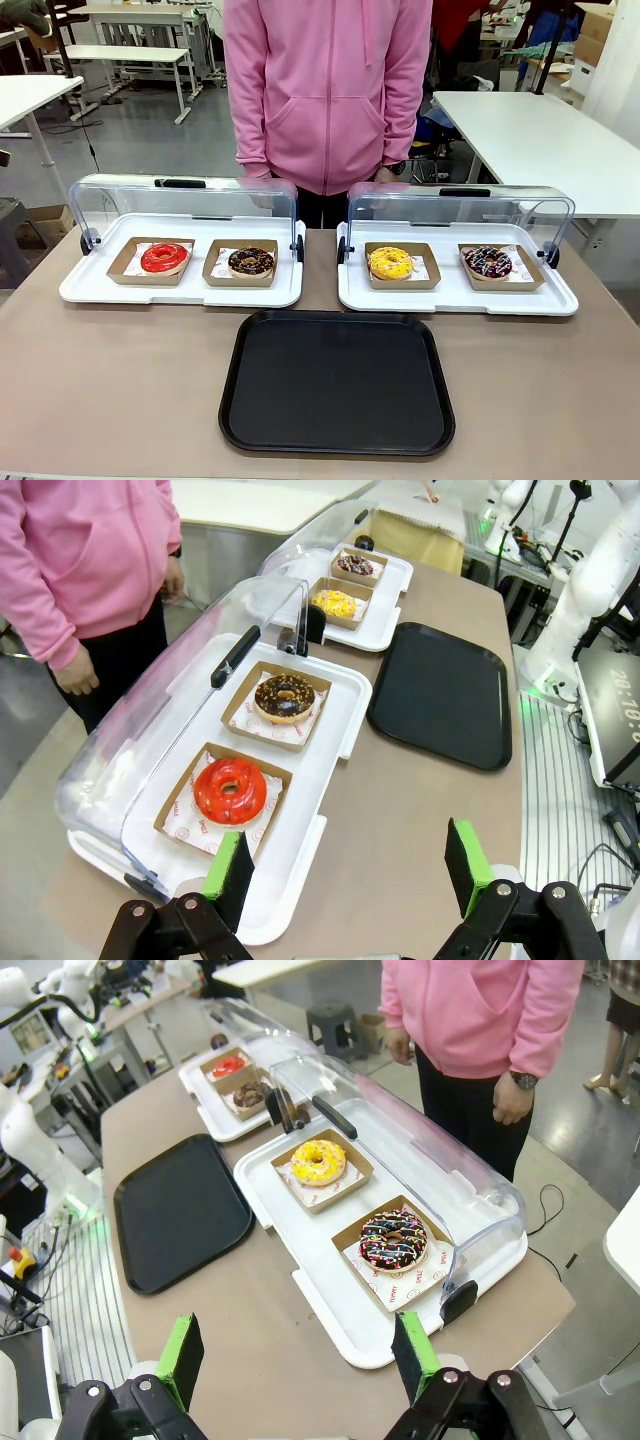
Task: Move the first donut from the left to the tray.
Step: Pick up the Paper togo box containing the Donut indicated by the person and place it on the Handle tray.
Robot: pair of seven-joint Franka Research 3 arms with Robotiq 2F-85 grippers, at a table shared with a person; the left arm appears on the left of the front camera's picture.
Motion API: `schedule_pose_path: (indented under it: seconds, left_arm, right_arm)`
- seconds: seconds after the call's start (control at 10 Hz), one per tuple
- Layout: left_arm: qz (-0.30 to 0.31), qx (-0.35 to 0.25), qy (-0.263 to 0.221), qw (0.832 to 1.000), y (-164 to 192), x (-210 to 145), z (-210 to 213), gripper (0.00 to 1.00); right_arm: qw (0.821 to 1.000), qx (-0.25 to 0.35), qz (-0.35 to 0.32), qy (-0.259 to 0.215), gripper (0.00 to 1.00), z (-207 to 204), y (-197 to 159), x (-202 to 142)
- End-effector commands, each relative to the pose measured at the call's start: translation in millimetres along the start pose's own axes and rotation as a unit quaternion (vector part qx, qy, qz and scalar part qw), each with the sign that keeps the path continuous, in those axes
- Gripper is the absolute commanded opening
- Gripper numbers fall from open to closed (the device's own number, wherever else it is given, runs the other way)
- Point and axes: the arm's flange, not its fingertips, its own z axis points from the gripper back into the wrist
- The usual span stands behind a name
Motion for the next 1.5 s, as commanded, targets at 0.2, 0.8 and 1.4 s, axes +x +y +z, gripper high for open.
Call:
schedule_pose_path:
  seconds: [0.2, 0.8, 1.4]
  left_arm:
    - [0.000, -0.003, 0.003, 1.000, -1.3, -1.4, 0.0, 1.00]
    - [0.000, -0.003, 0.003, 1.000, -1.3, -1.4, 0.0, 1.00]
    - [0.000, -0.003, 0.003, 1.000, -1.3, -1.4, 0.0, 1.00]
  right_arm:
    - [1.000, 0.000, 0.001, -0.002, 1.00, 0.6, -0.1, 0.4]
    - [1.000, 0.000, 0.001, -0.002, 1.00, 0.6, -0.1, 0.4]
    - [1.000, 0.000, 0.001, -0.002, 1.00, 0.6, -0.1, 0.4]
